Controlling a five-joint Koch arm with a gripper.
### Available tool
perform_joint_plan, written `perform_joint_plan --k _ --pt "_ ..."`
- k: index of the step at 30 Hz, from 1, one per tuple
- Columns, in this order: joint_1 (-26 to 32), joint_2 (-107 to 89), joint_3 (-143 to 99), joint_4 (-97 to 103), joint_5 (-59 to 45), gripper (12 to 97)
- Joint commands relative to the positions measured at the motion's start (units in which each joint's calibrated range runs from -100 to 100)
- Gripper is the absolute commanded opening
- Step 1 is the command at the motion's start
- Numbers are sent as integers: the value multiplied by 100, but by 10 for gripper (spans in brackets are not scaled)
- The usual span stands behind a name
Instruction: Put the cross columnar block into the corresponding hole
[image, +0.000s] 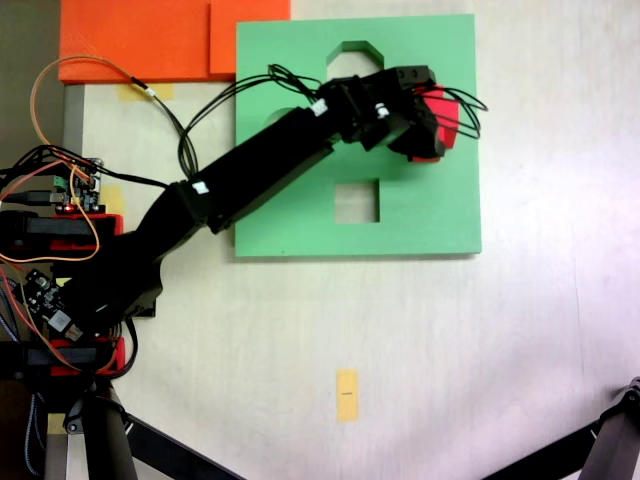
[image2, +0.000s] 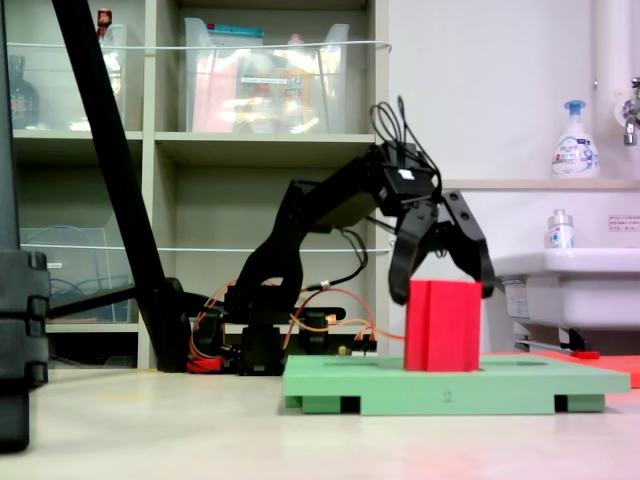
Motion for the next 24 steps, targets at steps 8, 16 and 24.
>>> perform_joint_plan --k 8,16,24 --pt "63 65 211 432 10 446" --pt "127 65 211 355 39 448" --pt "122 596 191 278 44 470"
